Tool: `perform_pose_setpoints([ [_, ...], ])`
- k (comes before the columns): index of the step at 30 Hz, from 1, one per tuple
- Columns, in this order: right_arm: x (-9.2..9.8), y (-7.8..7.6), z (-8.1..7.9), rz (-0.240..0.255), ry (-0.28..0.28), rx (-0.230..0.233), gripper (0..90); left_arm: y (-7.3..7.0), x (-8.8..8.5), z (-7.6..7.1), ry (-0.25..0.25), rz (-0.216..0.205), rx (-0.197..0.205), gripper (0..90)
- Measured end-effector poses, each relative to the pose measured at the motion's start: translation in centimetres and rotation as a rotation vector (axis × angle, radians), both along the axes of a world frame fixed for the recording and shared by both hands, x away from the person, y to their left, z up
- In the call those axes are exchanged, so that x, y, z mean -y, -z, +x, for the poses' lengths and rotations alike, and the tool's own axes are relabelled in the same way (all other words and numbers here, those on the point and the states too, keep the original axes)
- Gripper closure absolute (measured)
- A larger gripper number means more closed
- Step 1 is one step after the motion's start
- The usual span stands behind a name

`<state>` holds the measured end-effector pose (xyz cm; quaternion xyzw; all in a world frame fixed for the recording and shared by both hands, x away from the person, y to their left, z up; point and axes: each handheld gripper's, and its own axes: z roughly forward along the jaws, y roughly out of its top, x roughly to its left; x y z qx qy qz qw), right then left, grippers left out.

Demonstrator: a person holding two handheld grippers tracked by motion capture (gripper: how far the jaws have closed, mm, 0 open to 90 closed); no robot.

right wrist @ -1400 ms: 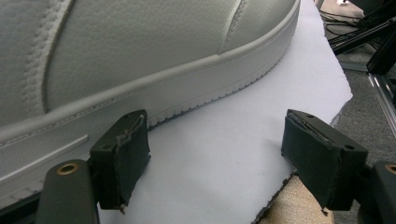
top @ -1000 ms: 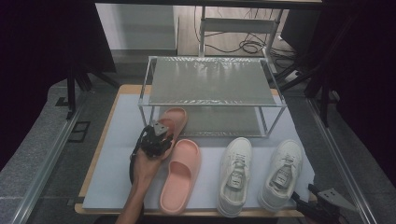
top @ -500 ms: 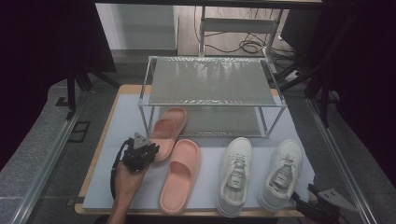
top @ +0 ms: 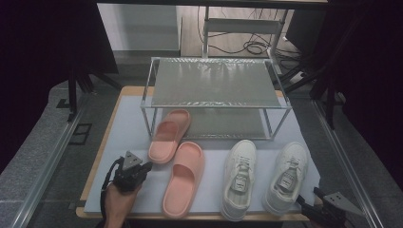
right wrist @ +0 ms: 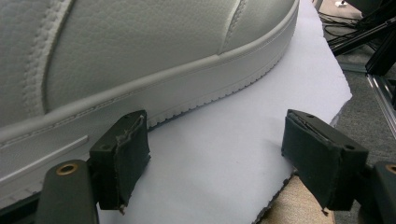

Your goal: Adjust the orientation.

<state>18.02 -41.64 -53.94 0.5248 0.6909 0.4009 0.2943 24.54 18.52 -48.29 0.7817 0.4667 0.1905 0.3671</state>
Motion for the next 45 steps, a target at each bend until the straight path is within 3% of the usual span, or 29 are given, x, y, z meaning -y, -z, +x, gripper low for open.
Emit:
perform_pose_setpoints([
  [5, 0.0, 0.0, 0.0, 0.000, 0.000, 0.001, 22.8, 1.0, -0.4, 0.4, -0.001, -0.001, -0.010, 89.1],
  [14, 0.0, 0.0, 0.0, 0.000, 0.000, 0.005, 22.8, 1.7, 1.1, 2.0, 0.023, 0.026, -0.009, 89.1],
  [36, 0.0, 0.1, 0.0, 0.001, 0.000, 0.008, 22.8, 1.8, 3.9, 5.6, 0.043, 0.026, 0.015, 89.3],
  [45, 0.0, 0.1, 0.0, 0.000, 0.000, 0.008, 22.8, 1.9, 5.0, 7.6, 0.047, 0.046, 0.024, 89.4],
])
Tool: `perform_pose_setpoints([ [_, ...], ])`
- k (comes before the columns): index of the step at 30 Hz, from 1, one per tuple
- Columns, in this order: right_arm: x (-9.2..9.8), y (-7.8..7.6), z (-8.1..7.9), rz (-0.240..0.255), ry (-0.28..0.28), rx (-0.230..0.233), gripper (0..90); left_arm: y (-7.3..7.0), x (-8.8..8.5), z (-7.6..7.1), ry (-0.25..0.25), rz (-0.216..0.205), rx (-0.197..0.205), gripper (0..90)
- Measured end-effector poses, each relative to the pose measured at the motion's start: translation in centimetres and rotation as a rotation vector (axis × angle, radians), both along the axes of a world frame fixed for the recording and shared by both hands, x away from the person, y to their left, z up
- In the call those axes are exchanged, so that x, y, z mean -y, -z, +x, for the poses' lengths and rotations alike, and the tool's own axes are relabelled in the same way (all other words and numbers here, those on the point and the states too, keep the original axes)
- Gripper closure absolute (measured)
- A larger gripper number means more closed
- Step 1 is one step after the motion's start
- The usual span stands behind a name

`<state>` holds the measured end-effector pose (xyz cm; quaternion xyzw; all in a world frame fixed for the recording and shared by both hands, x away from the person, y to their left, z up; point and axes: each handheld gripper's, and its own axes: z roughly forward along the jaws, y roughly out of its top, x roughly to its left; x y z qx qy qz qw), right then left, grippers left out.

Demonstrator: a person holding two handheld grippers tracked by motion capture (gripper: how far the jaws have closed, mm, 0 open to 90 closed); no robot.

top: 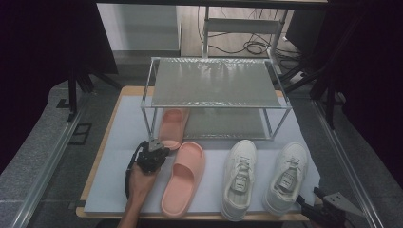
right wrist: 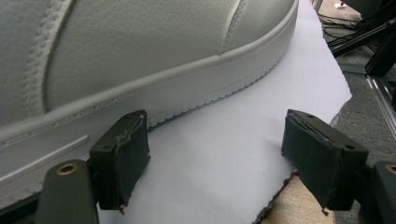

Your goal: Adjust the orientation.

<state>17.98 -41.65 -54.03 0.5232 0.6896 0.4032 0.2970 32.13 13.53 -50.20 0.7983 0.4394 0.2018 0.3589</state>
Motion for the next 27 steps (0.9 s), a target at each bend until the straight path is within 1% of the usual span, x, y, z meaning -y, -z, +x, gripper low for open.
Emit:
perform_pose_setpoints([
  [9, 0.0, 0.0, 0.0, 0.002, 0.001, 0.000, 22.8, 0.1, 0.7, 1.5, -0.006, 0.009, 0.008, 89.4],
  [13, 0.0, 0.0, 0.0, 0.002, 0.001, 0.001, 22.8, 0.1, 0.9, 2.0, -0.007, 0.033, 0.013, 89.3],
  [18, 0.0, 0.0, 0.0, 0.002, 0.001, 0.001, 22.8, 0.2, 1.2, 2.6, -0.012, 0.032, 0.021, 89.2],
  [20, 0.0, 0.0, 0.0, 0.002, 0.001, 0.001, 22.8, 0.3, 1.2, 2.9, -0.009, 0.037, 0.019, 89.1],
  [26, 0.0, 0.0, 0.0, 0.002, 0.001, 0.002, 22.8, 0.4, 1.3, 3.5, -0.019, 0.027, 0.016, 88.5],
  [27, 0.0, 0.0, 0.0, 0.002, 0.001, 0.003, 22.8, 0.3, 1.3, 3.6, -0.016, 0.031, 0.013, 88.4],
])
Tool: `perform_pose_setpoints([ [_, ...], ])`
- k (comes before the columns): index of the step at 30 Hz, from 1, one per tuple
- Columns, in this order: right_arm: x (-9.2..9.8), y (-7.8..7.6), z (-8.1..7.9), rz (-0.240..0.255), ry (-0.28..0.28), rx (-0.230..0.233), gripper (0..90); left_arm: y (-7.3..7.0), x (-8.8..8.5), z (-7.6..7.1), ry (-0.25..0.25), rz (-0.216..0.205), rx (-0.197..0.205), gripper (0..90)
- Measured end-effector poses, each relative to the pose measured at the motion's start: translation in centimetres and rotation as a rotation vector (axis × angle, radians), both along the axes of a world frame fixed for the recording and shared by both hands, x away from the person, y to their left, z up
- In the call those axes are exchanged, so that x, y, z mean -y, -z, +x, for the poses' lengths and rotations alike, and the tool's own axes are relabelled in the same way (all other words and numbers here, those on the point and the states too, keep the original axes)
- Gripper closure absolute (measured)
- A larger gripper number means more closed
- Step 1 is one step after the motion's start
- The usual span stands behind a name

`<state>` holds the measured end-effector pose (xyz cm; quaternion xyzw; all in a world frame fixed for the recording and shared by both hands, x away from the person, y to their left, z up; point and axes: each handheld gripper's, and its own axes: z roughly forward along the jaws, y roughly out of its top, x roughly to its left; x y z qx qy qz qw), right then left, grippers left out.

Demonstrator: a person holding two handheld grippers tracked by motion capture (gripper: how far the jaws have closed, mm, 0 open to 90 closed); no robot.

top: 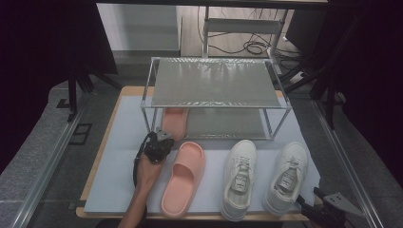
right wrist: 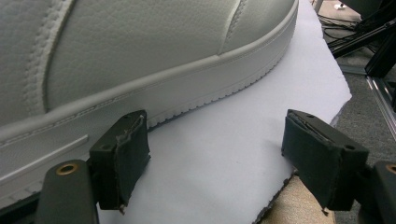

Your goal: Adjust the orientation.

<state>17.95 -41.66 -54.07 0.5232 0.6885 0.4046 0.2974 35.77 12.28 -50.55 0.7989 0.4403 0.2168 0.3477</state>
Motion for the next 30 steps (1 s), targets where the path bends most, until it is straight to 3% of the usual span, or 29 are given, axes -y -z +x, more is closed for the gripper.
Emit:
perform_pose_setpoints([
  [20, 0.0, 0.1, 0.0, 0.001, -0.001, 0.005, 22.6, 0.3, 0.5, 2.3, -0.003, 0.014, -0.033, 88.2],
  [30, 0.0, 0.1, 0.0, 0.000, -0.001, 0.009, 22.6, 0.5, 0.7, 3.1, -0.018, -0.007, -0.047, 88.3],
])
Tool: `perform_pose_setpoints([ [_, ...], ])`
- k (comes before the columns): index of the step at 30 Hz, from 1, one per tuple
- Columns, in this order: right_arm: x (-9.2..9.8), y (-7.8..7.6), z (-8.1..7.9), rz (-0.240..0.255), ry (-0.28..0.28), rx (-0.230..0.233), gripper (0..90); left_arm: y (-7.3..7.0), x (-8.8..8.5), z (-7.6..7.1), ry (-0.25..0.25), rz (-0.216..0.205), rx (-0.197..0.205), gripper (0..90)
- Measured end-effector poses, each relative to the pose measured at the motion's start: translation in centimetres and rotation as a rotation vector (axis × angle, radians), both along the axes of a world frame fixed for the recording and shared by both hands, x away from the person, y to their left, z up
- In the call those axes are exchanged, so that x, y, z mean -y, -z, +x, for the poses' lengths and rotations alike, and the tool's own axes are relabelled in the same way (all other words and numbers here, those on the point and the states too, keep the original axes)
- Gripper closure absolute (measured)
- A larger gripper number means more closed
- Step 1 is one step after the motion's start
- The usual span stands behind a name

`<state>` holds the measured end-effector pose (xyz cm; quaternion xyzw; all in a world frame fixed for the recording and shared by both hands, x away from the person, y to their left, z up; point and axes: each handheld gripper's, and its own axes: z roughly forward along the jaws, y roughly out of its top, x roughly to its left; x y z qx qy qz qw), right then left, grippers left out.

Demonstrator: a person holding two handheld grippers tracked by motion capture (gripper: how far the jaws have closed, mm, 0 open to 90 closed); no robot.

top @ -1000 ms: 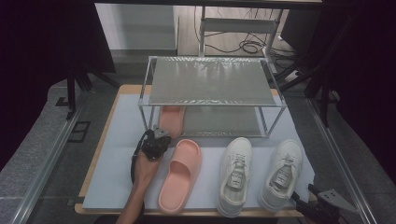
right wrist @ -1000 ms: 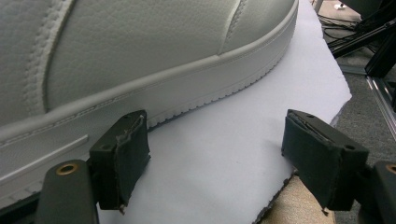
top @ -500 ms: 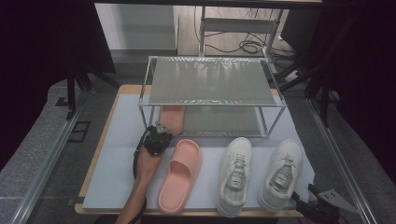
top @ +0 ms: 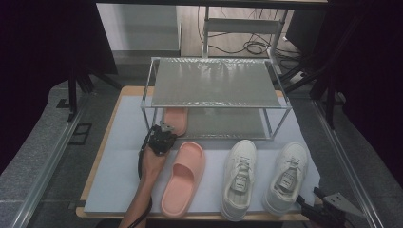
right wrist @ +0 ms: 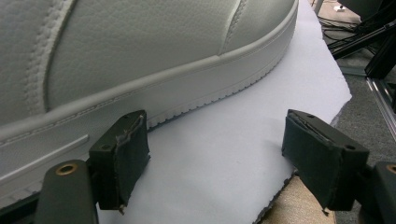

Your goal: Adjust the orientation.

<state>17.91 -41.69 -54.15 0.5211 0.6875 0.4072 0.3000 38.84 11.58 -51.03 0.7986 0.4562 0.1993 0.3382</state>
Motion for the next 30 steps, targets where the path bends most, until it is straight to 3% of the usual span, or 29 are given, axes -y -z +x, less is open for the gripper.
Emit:
perform_pose_setpoints([
  [7, 0.0, 0.0, 0.0, 0.001, 0.000, 0.001, 22.6, -0.1, -0.1, -0.2, 0.008, -0.019, -0.010, 85.9],
  [16, 0.0, 0.0, 0.0, 0.001, 0.001, 0.003, 22.5, -0.8, -1.0, -1.6, 0.009, -0.082, -0.016, 78.4],
  [21, 0.0, 0.0, 0.0, 0.001, 0.001, 0.004, 22.5, -1.0, -2.0, -2.8, -0.010, -0.125, -0.034, 72.2],
  [30, 0.0, 0.0, 0.0, 0.001, 0.002, 0.004, 22.4, -2.5, -3.5, -5.6, 0.020, -0.147, -0.028, 60.1],
])
